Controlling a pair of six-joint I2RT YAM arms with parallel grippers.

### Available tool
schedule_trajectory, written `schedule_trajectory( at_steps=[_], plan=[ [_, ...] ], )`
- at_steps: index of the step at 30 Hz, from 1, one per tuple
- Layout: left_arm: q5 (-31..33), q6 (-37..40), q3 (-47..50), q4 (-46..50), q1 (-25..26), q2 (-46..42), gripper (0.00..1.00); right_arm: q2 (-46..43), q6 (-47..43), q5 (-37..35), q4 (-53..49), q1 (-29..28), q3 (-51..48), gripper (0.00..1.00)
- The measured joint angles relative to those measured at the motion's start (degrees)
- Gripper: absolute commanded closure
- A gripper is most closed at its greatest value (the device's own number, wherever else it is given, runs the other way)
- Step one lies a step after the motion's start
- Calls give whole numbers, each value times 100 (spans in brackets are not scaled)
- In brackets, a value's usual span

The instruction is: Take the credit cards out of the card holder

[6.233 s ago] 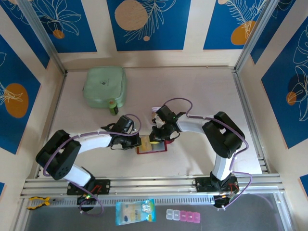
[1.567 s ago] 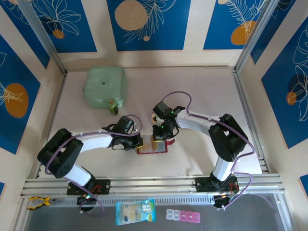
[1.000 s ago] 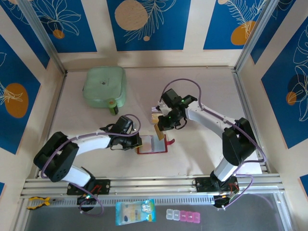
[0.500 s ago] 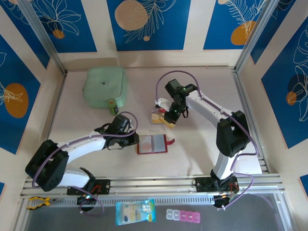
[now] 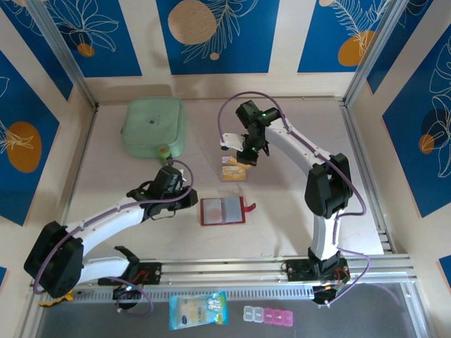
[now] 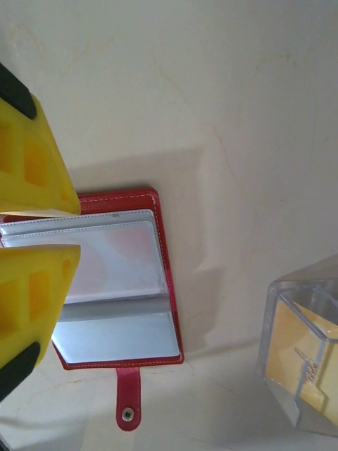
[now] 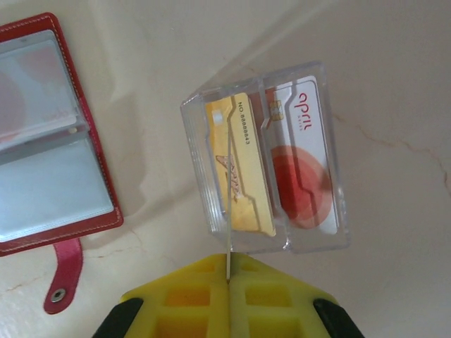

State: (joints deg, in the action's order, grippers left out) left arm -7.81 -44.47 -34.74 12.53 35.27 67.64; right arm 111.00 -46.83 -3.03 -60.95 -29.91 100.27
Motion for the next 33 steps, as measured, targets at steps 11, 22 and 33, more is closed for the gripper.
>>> schedule_trajectory(
  at_steps=[11,22,33],
  plan=[
    [66,-46,140,57,-28,-149,79,610,-420,4,-146,0,391,100],
    [66,-63,149,114,-28,-151,79,848,-525,33,-122,-2,389,87],
    [-55,-61,149,151,-31,-55,81,671,-210,66,85,-7,238,87]
  ],
)
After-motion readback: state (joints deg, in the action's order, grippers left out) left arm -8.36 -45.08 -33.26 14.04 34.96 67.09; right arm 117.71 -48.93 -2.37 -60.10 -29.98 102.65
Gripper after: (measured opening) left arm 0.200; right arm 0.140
